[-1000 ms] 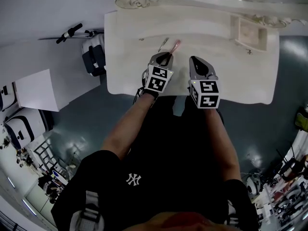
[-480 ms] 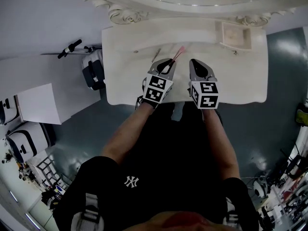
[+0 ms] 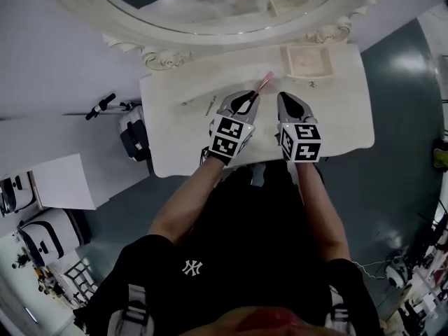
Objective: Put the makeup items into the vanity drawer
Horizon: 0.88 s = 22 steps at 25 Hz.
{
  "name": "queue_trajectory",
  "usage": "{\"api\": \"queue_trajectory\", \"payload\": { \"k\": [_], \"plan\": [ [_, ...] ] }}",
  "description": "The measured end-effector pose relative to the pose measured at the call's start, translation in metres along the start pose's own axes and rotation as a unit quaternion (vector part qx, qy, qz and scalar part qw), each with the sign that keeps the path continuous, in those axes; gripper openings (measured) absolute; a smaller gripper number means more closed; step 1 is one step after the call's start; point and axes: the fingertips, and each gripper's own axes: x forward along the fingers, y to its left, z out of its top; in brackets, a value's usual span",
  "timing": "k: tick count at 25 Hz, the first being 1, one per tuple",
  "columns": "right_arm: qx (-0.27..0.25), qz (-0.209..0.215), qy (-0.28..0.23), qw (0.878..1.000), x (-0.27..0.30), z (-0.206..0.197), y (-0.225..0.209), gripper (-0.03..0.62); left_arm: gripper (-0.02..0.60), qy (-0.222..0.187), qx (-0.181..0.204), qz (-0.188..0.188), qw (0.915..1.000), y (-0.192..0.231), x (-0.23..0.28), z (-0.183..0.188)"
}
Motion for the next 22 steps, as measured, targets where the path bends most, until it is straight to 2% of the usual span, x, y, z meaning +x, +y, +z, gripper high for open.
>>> {"api": "queue_trajectory", "payload": {
  "k": [10,17,22],
  "plan": [
    [0.028,-0.026,-0.026,0.999,-0.025,0.034,-0.086,0.026,0.041,-0.005,0.063,-0.032,0.9975,-0.042,0.068,0.062],
    [0.031,-0.022,-0.031,0.999,-0.026,0.050,-0.130,0.025,0.041,0.014,0.099,-0.040,0.9942,-0.059,0.114,0.080],
    [0.043,-0.013,-0.036,0.998,-0.021,0.059,-0.151,0.025,0.041,0.042,0.118,-0.049,0.9910,-0.066,0.139,0.082]
  ]
}}
